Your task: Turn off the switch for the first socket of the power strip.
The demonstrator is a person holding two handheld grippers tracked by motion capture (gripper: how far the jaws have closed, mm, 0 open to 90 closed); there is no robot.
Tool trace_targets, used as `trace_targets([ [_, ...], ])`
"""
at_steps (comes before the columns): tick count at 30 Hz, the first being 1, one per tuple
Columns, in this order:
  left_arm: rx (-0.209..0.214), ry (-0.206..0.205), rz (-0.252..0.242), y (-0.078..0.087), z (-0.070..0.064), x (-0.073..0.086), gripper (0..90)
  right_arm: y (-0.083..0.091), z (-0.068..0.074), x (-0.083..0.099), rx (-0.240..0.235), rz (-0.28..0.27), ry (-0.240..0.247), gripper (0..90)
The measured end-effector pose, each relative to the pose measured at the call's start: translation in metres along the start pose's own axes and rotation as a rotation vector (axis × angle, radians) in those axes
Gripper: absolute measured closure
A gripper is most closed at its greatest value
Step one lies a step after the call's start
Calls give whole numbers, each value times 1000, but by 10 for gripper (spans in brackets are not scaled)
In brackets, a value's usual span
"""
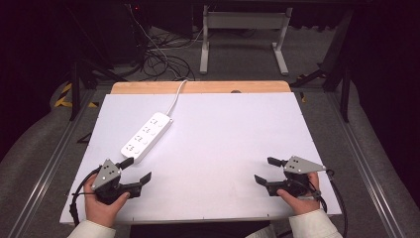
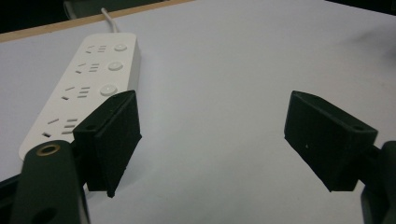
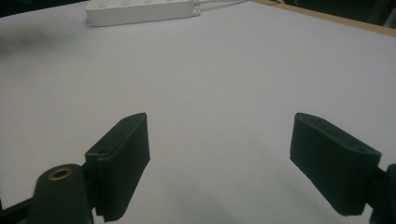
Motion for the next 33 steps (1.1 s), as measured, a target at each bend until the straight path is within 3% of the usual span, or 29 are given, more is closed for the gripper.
trace_targets([
  [10, 2, -20, -13, 1, -2, -2, 192, 0, 2, 0, -12, -8, 5, 203],
  [19, -8, -72, -6, 3, -5, -5, 233, -1, 2, -1, -11, -6, 9, 206],
  [21, -6, -70, -4, 4, -5, -6, 234, -1, 2, -1, -13, -4, 9, 206],
  [24, 18, -13, 15, 4, -7, -7, 241, -1, 3, -1, -18, -7, 8, 206],
  [27, 33, 2, 26, 4, -8, -8, 242, -1, 3, -1, -29, -15, 11, 206],
  [33, 47, -27, 30, 5, -12, -16, 255, -1, 4, -1, -36, -18, 10, 206],
])
Point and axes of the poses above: each handheld gripper's, and its own axes: y roughly backward along the jaws, x roughly out of its underside, z roughly to its left, the point moved 2 cm from there along -y, roughly forward along the jaws, and after that the axes turned 13 degrees about y, right-handed, at the moved point
